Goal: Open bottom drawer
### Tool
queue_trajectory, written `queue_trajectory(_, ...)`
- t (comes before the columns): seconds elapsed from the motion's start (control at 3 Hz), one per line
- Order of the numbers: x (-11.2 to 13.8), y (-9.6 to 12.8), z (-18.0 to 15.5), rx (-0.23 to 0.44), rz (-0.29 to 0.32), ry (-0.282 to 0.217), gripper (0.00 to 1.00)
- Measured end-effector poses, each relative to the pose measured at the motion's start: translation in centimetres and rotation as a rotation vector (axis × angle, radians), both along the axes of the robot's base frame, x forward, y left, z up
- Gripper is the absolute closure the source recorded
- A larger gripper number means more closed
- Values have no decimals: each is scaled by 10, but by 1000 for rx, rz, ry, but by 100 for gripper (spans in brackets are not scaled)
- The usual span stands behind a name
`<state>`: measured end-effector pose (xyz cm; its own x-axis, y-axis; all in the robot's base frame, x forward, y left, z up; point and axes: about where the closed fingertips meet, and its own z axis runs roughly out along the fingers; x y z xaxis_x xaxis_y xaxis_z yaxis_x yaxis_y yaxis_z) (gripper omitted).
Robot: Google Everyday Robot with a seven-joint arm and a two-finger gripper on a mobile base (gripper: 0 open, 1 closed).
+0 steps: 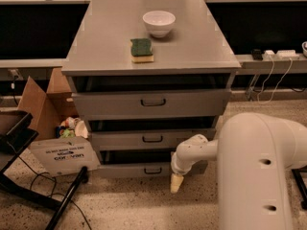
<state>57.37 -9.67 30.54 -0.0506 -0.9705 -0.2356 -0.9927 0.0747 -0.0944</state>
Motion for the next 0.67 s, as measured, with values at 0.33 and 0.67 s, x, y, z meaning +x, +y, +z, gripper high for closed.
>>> queue_trajectory(0.33, 10, -6, -44, -26, 15, 16, 0)
queue_trajectory(0.67, 23, -13, -81, -98, 49, 36, 0)
